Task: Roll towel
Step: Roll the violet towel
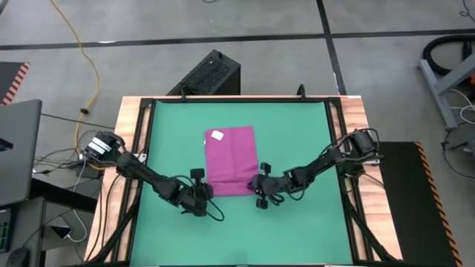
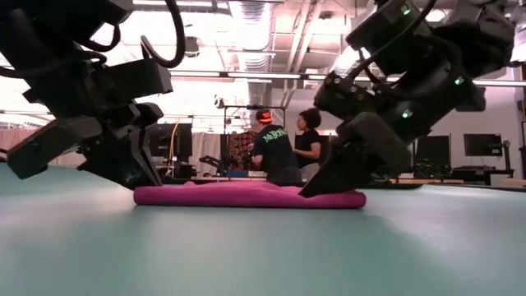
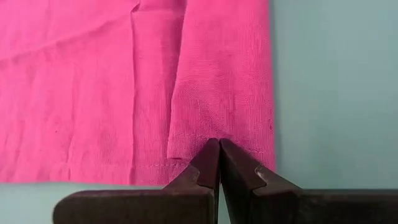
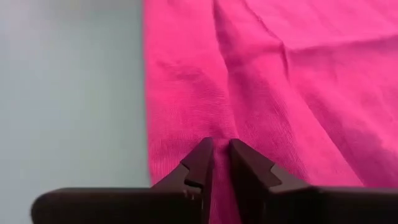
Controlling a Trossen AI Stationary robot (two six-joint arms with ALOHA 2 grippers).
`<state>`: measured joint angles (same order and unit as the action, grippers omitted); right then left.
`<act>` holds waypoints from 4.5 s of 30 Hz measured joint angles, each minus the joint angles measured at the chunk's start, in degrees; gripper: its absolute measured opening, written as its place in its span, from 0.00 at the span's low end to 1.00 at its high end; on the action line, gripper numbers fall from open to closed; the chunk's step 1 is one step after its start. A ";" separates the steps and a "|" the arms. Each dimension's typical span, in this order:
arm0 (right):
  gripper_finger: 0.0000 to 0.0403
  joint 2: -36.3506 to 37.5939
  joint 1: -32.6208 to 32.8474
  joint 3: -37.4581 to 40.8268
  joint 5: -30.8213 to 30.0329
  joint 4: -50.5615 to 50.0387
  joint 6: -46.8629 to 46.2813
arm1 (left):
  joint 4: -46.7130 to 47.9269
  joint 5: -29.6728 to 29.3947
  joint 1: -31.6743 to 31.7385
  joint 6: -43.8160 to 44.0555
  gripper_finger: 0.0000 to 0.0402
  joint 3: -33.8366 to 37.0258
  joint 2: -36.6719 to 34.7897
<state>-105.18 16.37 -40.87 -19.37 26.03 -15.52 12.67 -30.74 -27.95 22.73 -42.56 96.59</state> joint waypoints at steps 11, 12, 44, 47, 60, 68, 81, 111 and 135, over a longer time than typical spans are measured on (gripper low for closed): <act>0.18 -1.76 -0.41 -0.10 1.88 1.58 -1.13 | 4.95 -14.85 -3.62 -3.70 0.00 -3.84 -10.39; 0.18 -1.78 -0.41 -0.08 2.13 1.71 -1.13 | 2.20 -15.41 -3.32 -6.02 0.00 -2.90 -10.48; 0.18 5.54 1.43 -3.40 3.10 -2.53 3.64 | -22.61 -2.96 2.12 -9.19 0.00 9.26 -4.56; 0.18 8.67 0.99 -3.38 -0.86 -4.53 6.64 | -22.61 -2.91 2.06 -9.16 0.00 9.28 -4.56; 0.18 2.73 -10.60 -3.34 -1.19 -5.93 13.03 | -20.50 -2.81 2.06 -7.17 0.00 9.26 -4.58; 0.18 -0.01 -11.87 -3.43 0.84 -7.49 10.44 | -18.07 -0.94 2.03 -5.19 0.00 9.24 -4.59; 0.18 0.32 -10.39 -3.49 0.82 -10.64 8.36 | -13.36 -1.51 -0.41 1.32 0.00 9.17 -4.75; 0.18 7.13 -4.68 -3.27 -5.76 -9.19 14.20 | -16.18 6.08 2.36 -19.17 0.00 1.06 -4.69; 0.18 2.70 -5.48 -3.38 -3.00 -10.89 12.07 | -9.10 13.09 6.80 -16.18 0.00 2.20 -4.45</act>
<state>-102.48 10.90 -44.25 -22.36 15.14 -3.44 3.57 -17.65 -21.15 6.54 -40.36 92.14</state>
